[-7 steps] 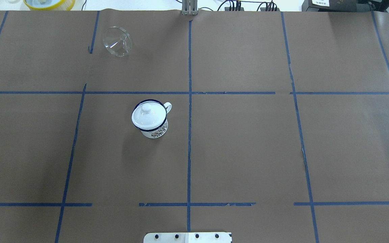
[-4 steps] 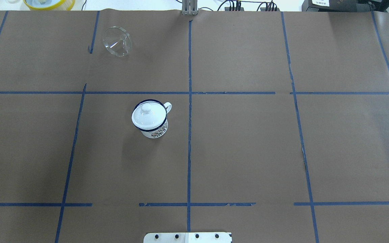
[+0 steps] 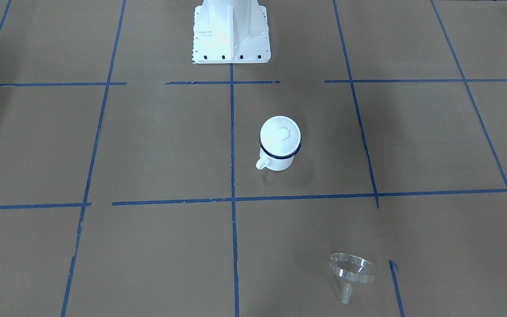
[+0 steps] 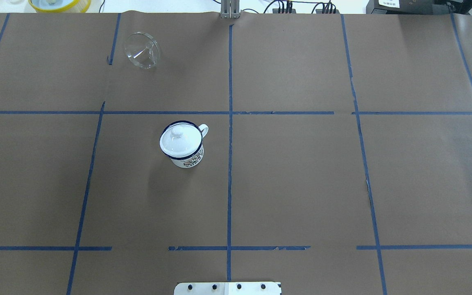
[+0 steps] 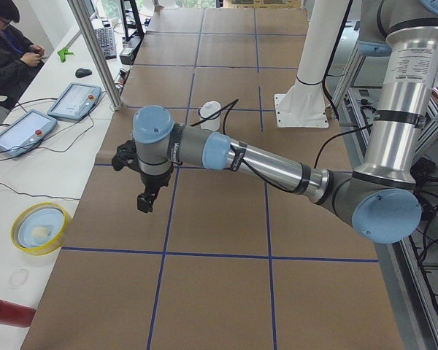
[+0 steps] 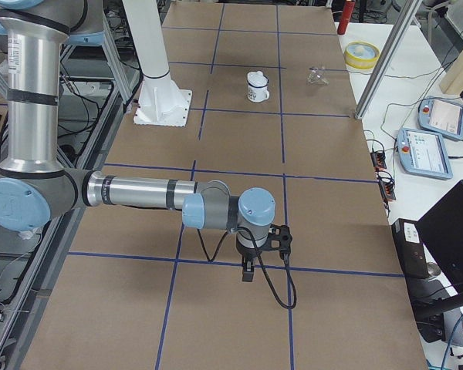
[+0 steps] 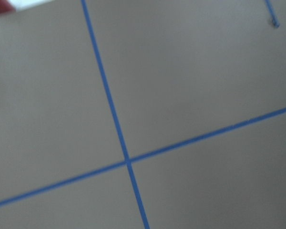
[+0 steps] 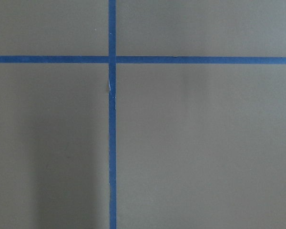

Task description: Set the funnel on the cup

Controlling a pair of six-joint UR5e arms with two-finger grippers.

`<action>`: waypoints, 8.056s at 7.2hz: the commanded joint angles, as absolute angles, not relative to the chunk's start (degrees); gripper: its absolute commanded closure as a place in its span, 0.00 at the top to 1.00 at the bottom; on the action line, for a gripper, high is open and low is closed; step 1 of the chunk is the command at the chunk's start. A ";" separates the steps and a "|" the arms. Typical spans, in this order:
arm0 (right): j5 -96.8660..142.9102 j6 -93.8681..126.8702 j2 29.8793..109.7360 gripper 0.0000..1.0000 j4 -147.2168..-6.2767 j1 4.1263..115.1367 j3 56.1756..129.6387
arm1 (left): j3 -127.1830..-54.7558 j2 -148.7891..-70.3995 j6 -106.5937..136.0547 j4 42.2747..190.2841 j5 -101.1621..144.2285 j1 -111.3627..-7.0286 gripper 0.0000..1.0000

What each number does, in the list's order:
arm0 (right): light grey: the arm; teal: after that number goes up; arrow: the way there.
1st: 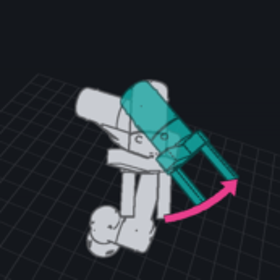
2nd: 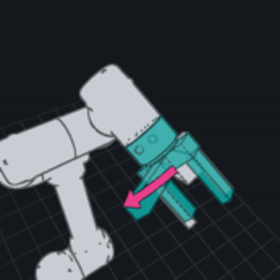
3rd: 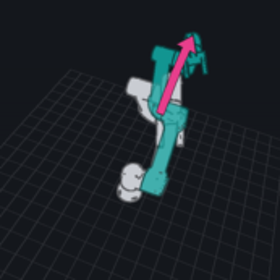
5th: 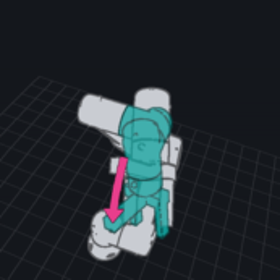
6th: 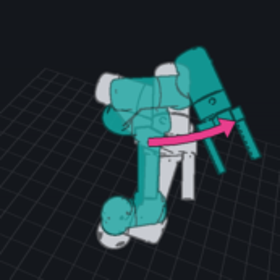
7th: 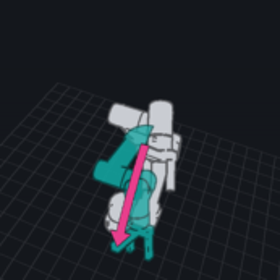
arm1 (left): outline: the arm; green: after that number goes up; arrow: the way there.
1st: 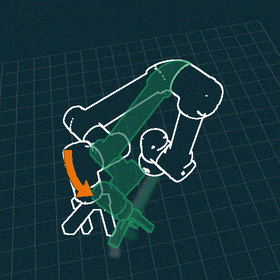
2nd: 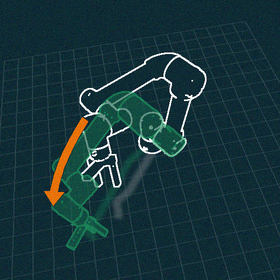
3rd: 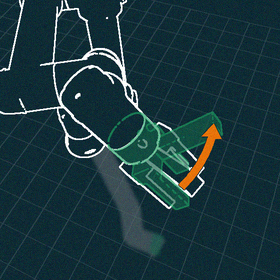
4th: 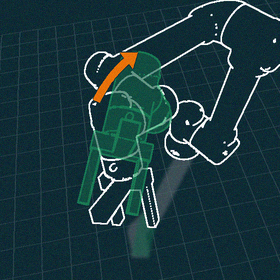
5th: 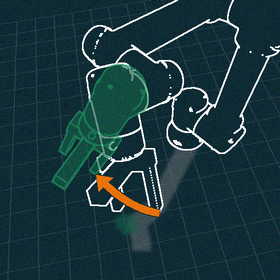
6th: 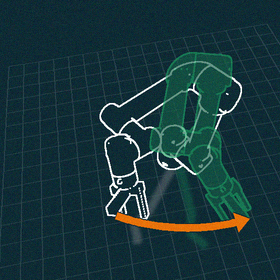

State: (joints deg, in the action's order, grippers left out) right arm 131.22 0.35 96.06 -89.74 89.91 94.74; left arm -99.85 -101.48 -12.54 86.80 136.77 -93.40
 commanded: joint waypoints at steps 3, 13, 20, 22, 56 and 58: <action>131.22 0.35 96.06 1.00 -89.74 89.91 94.75 | -102.38 -108.09 7.11 98.26 136.59 -89.33 1.00; 131.22 0.35 96.06 1.00 -89.74 89.91 94.75 | -95.54 -133.07 71.28 82.18 118.83 -42.46 1.00; 131.22 0.35 96.06 1.00 -89.74 89.91 94.75 | -95.62 -132.80 71.54 82.26 118.04 -40.34 0.86; 131.22 0.35 96.06 1.00 -89.74 89.91 94.75 | -95.54 -132.63 71.54 82.27 118.04 -39.29 0.86; 131.22 0.35 96.06 1.00 -89.74 89.91 94.75 | -96.54 -121.64 82.72 108.35 112.27 -54.13 1.00; 131.22 0.35 96.06 1.00 -89.74 89.91 94.75 | -80.85 -122.25 106.67 138.62 99.48 -53.44 1.00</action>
State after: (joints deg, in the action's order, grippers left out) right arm 131.22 0.35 96.06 -89.74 89.91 94.75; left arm -89.86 -121.78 92.87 120.93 107.31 -53.61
